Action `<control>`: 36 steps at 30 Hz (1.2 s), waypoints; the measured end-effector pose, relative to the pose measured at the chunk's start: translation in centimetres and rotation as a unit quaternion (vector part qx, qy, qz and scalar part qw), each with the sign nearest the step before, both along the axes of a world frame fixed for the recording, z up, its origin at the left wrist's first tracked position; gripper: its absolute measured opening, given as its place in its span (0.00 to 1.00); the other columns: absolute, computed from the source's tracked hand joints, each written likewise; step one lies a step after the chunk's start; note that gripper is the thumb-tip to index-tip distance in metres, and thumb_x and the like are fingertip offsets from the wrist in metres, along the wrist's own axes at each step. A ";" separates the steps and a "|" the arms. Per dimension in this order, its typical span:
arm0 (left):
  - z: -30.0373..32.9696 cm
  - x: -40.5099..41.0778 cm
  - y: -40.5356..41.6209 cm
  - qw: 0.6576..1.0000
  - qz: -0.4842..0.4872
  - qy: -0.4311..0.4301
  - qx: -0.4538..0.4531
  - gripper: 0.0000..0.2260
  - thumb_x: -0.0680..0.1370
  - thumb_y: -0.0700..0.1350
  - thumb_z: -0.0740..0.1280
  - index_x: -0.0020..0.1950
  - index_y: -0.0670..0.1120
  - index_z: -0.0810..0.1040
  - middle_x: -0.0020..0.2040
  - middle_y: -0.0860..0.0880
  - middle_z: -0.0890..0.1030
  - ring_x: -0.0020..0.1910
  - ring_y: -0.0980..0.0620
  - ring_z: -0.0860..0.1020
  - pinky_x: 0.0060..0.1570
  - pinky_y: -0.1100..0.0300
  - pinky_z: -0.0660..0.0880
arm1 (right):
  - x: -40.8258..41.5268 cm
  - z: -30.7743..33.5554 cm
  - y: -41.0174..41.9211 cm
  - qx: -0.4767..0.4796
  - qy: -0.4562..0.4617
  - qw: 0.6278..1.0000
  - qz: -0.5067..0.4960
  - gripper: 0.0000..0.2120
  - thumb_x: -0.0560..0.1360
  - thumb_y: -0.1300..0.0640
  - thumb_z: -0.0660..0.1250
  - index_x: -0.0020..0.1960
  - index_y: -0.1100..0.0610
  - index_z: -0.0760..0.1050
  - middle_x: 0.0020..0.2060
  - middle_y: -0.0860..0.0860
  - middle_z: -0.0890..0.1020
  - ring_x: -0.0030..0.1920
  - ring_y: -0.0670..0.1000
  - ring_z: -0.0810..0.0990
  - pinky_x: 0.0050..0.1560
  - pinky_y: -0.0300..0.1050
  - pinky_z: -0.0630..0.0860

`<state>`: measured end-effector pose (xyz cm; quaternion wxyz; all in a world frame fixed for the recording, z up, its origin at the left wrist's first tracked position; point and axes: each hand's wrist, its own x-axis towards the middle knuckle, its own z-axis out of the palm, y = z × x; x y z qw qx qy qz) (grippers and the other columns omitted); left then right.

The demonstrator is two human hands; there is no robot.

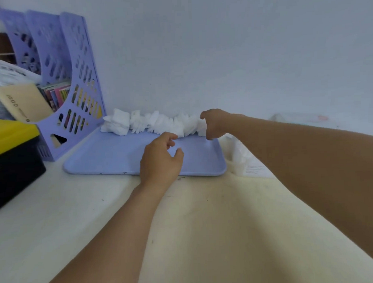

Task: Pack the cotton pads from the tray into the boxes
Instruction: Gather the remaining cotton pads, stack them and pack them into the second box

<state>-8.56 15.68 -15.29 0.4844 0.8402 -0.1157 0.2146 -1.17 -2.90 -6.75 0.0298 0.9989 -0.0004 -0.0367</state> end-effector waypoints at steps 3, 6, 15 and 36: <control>-0.2 0.0 -0.4 1.000 -0.003 0.003 0.028 0.13 0.77 0.46 0.70 0.62 0.52 0.78 0.53 0.56 0.80 0.54 0.55 0.78 0.54 0.54 0.77 | 1.3 -1.3 -0.3 0.016 0.000 1.000 -0.004 0.25 0.72 0.60 0.72 0.67 0.61 0.71 0.63 0.57 0.77 0.60 0.59 0.78 0.55 0.50 0.78; -0.3 0.0 -0.5 0.999 0.006 0.013 0.041 0.13 0.77 0.47 0.70 0.61 0.54 0.78 0.54 0.57 0.79 0.54 0.56 0.78 0.52 0.57 0.75 | 1.7 -1.7 -0.4 0.045 -0.005 0.999 -0.012 0.21 0.72 0.58 0.72 0.63 0.60 0.74 0.60 0.56 0.78 0.57 0.58 0.79 0.51 0.47 0.76; -0.3 -0.2 -0.5 0.999 -0.004 0.021 0.048 0.13 0.77 0.48 0.70 0.61 0.55 0.78 0.55 0.57 0.80 0.53 0.56 0.78 0.52 0.56 0.76 | -0.7 -0.1 -0.1 0.028 0.041 0.999 0.007 0.25 0.67 0.50 0.79 0.59 0.59 0.79 0.55 0.54 0.81 0.54 0.57 0.81 0.49 0.48 0.76; 1.3 -1.0 -1.2 0.973 -0.111 0.160 0.126 0.22 0.82 0.64 0.55 0.73 0.56 0.67 0.55 0.58 0.80 0.51 0.54 0.78 0.56 0.53 0.72 | -9.3 -0.9 1.5 0.161 0.029 0.980 0.116 0.18 0.71 0.56 0.76 0.55 0.51 0.70 0.45 0.44 0.74 0.40 0.44 0.73 0.35 0.37 0.67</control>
